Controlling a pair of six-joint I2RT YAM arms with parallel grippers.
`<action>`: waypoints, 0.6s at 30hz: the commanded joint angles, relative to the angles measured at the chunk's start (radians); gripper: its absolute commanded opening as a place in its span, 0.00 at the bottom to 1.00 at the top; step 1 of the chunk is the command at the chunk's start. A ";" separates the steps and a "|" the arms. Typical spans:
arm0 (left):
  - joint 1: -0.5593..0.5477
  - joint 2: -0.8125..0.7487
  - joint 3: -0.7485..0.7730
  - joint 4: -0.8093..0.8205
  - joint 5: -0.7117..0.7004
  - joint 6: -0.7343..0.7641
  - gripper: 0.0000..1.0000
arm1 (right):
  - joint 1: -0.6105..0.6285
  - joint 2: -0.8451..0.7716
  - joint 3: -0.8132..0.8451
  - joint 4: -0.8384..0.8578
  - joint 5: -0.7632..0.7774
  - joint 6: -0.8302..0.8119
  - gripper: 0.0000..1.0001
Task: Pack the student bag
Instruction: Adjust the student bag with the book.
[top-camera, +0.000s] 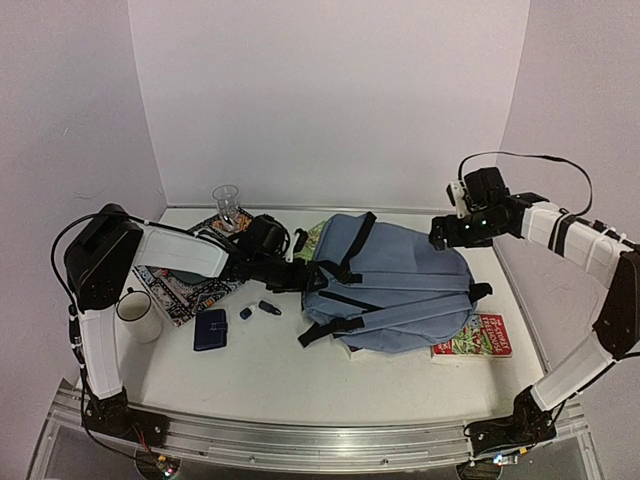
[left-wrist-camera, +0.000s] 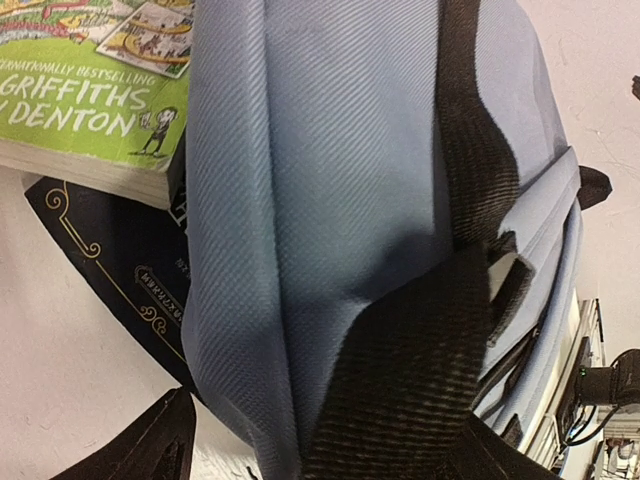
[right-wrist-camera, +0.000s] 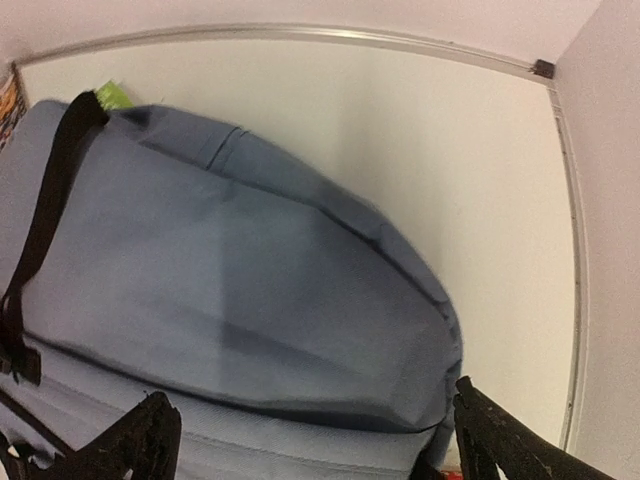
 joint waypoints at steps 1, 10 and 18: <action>-0.001 0.012 0.001 0.022 -0.013 0.004 0.79 | 0.166 0.068 0.042 -0.122 -0.070 -0.034 0.89; -0.001 0.020 0.003 0.009 -0.035 0.010 0.78 | 0.370 0.191 0.056 -0.165 0.008 0.067 0.65; -0.001 0.041 0.022 -0.003 -0.077 0.003 0.78 | 0.461 0.189 -0.016 -0.280 0.086 0.166 0.58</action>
